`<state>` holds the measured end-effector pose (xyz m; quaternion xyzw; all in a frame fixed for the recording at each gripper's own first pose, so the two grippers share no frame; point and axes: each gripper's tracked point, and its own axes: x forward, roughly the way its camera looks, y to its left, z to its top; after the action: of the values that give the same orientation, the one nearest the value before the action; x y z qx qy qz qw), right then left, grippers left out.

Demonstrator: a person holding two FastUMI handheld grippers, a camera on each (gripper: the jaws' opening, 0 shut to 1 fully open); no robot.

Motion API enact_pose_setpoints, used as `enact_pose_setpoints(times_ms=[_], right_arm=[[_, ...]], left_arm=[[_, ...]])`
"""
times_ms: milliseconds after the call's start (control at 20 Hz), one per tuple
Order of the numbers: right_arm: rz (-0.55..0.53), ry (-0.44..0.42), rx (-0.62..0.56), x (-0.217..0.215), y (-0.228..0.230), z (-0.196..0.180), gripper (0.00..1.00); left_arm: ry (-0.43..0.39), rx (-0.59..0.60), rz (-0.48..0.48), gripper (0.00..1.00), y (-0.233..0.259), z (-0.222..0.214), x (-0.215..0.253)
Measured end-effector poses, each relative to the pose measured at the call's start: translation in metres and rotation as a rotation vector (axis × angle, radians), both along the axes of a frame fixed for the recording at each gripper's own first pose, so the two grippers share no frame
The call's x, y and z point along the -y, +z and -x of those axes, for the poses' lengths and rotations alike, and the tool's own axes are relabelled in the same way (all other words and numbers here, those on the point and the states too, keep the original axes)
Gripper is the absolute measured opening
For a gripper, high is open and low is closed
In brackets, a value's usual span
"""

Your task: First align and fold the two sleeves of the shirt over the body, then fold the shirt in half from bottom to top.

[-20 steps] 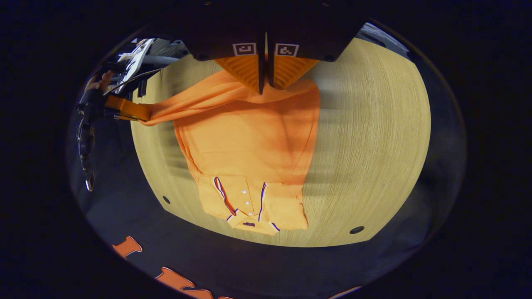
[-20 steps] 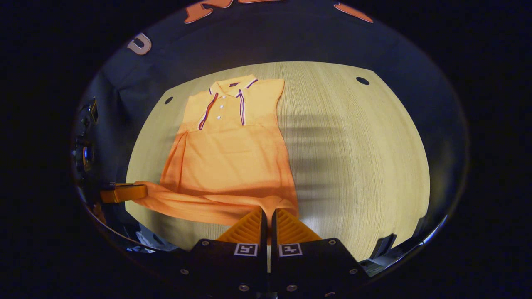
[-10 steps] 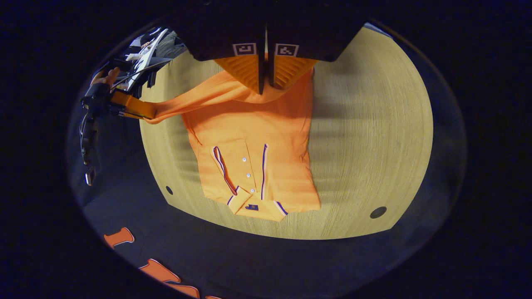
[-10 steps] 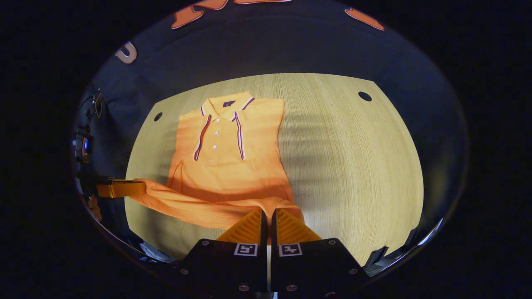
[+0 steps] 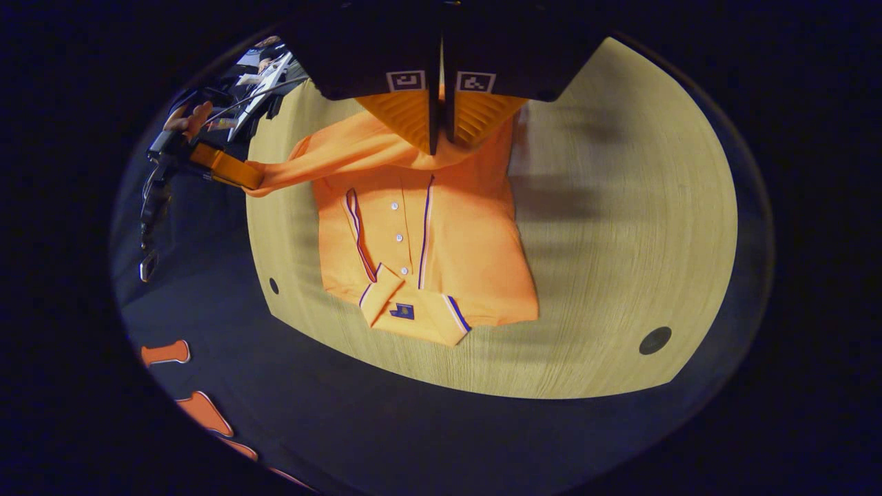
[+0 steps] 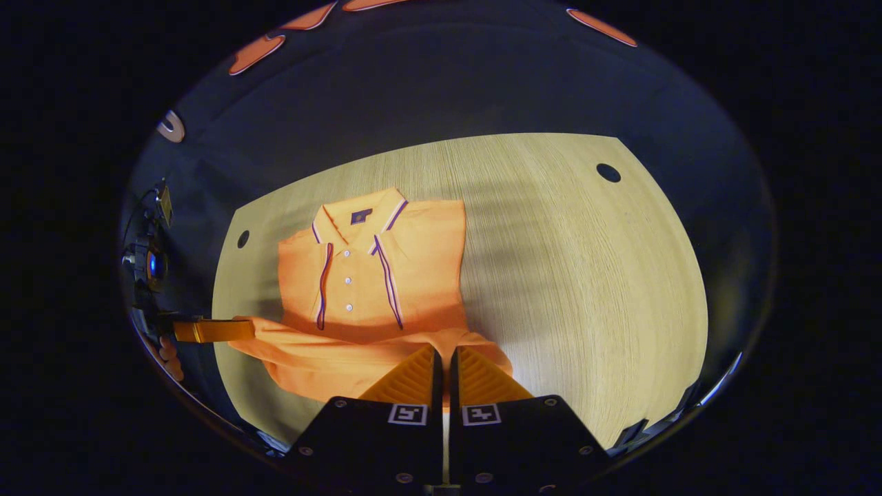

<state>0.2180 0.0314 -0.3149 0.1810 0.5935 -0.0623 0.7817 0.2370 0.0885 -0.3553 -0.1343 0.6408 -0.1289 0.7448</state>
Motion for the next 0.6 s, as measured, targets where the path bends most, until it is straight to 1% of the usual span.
enact_pose_setpoints(times_ms=[100,200,350,450,550,600], right_arm=[[-0.032,0.003,0.007,0.002,-0.006,-0.019,0.04],[-0.04,0.014,0.019,0.01,-0.014,-0.041,0.04],[-0.08,0.011,0.027,0.012,-0.025,-0.07,0.05],[-0.088,0.014,0.028,0.017,-0.037,-0.088,0.04],[-0.116,0.003,0.026,0.017,-0.044,-0.106,0.04],[-0.148,-0.021,0.036,0.015,-0.046,-0.119,0.04]], left_arm=[[0.017,-0.001,-0.016,0.02,-0.003,-0.018,-0.001],[0.029,0.029,-0.022,0.02,-0.005,-0.043,0.001],[0.04,0.069,-0.073,0.02,-0.015,-0.075,-0.005],[0.049,0.094,-0.075,0.02,-0.018,-0.093,-0.003],[0.064,0.136,-0.122,0.02,-0.02,-0.111,-0.01],[0.07,0.17,-0.141,0.02,-0.021,-0.123,-0.011]])
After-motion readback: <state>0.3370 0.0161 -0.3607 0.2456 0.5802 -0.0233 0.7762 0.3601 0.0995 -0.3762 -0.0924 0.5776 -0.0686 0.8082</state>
